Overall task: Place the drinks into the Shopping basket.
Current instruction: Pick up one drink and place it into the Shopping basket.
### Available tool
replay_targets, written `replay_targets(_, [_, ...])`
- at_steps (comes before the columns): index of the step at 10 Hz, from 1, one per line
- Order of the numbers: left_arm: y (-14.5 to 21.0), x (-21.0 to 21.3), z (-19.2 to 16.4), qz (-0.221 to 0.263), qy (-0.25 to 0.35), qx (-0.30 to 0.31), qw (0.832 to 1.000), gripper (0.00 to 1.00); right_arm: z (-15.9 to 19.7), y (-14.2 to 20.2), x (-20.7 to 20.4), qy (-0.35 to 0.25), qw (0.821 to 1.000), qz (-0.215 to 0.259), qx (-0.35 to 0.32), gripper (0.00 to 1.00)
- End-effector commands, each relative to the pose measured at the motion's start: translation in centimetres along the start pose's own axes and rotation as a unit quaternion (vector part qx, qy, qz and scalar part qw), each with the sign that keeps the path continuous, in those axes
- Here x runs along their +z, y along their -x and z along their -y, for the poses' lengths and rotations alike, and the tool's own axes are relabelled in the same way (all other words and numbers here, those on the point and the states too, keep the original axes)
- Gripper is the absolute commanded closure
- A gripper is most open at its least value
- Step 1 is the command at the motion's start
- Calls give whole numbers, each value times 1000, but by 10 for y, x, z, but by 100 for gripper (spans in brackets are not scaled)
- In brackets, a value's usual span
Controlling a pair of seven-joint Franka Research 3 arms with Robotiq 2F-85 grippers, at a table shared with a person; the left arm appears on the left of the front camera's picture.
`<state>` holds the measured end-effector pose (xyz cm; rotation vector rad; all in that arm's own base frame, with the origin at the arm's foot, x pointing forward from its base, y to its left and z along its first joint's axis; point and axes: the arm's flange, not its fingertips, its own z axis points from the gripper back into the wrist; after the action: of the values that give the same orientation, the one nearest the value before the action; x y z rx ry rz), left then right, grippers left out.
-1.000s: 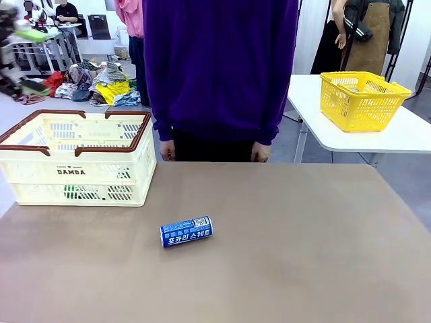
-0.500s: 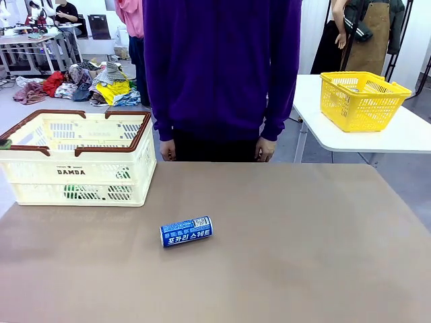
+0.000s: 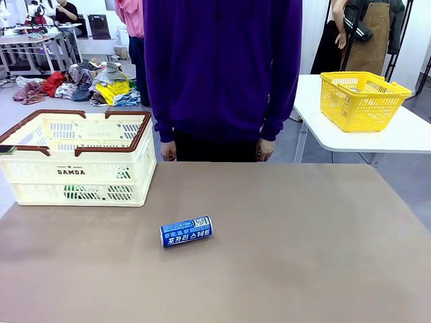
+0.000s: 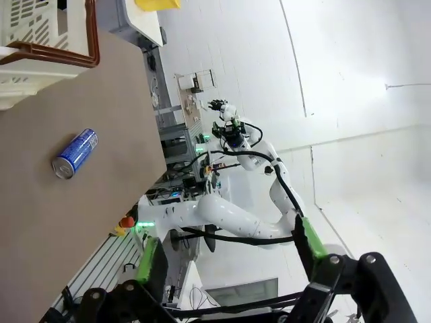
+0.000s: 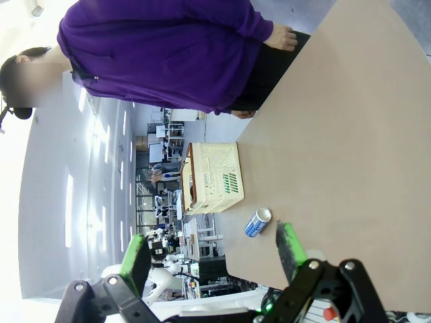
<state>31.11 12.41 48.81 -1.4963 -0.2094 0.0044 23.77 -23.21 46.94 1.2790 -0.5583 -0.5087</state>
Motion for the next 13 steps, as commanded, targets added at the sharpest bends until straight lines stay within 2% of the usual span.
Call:
replay_targets(1, [1, 4, 3, 0, 9, -4, 1000, 0, -2, -2, 0, -12, 1000, 4, 6, 0])
replay_targets(11, [1, 1, 0, 0, 2, 0, 1000, 0, -2, -2, 0, -12, 1000, 4, 6, 0])
replay_targets(12, [2, -8, 11, -15, 4, -42, 999, 0, -2, -2, 0, -12, 1000, 4, 6, 0])
replay_targets(13, [2, -35, 32, -51, -18, -78, 995, 0, -2, -2, 0, -12, 1000, 4, 6, 0])
